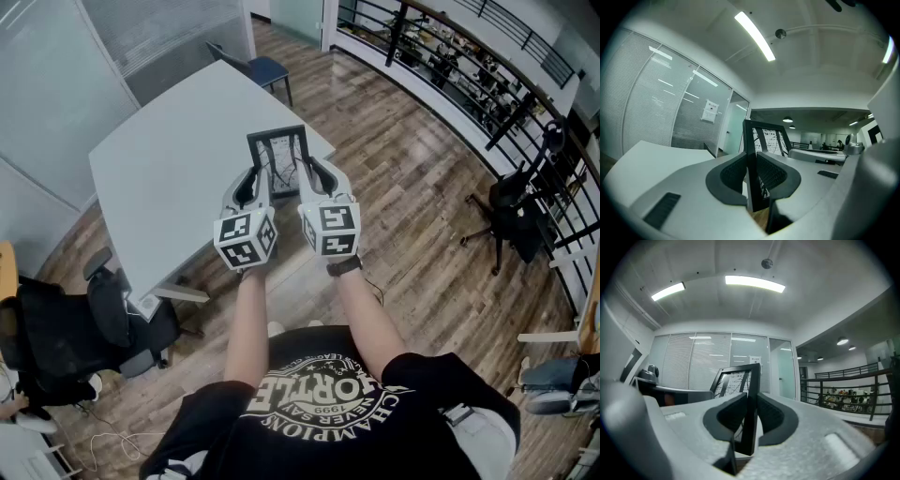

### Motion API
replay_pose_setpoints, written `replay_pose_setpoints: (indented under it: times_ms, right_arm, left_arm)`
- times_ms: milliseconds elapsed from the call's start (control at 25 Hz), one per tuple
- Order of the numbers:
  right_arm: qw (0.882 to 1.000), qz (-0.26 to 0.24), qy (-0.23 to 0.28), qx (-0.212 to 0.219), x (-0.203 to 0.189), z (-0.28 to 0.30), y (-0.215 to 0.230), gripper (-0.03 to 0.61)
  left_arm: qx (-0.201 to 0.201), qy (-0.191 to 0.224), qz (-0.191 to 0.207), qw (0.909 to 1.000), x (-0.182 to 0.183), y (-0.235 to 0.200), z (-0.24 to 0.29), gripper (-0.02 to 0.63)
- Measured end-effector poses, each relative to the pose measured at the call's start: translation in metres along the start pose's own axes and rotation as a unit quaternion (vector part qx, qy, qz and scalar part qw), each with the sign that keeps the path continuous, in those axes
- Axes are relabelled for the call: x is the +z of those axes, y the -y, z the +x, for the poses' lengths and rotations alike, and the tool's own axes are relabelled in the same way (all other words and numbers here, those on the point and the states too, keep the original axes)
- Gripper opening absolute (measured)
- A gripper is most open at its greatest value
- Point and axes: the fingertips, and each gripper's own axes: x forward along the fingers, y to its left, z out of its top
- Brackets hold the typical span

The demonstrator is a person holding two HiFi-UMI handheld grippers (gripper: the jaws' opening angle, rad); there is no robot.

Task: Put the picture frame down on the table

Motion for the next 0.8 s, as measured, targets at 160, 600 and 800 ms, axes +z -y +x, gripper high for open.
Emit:
replay_pose_setpoints:
  times_ms: [160, 600, 800]
  right_arm:
    - [1.0, 0.005, 0.001, -0.004, 0.005, -0.008, 0.013, 0.066]
    - [0.999, 0.02, -0.008, 0.03, -0.009, -0.009, 0.01, 0.064]
    - [0.998, 0.021, -0.025, 0.044, -0.026, 0.011, -0.002, 0.065]
  left_arm:
    - [0.002, 0.0, 0.003, 1.0, 0.005, 0.015, 0.003, 0.069]
    - [0.045, -0.001, 0.008, 0.999, -0.005, 0.016, -0.009, 0.069]
    - [0.064, -0.01, -0.009, 0.9978, -0.018, -0.009, 0.0, 0.069]
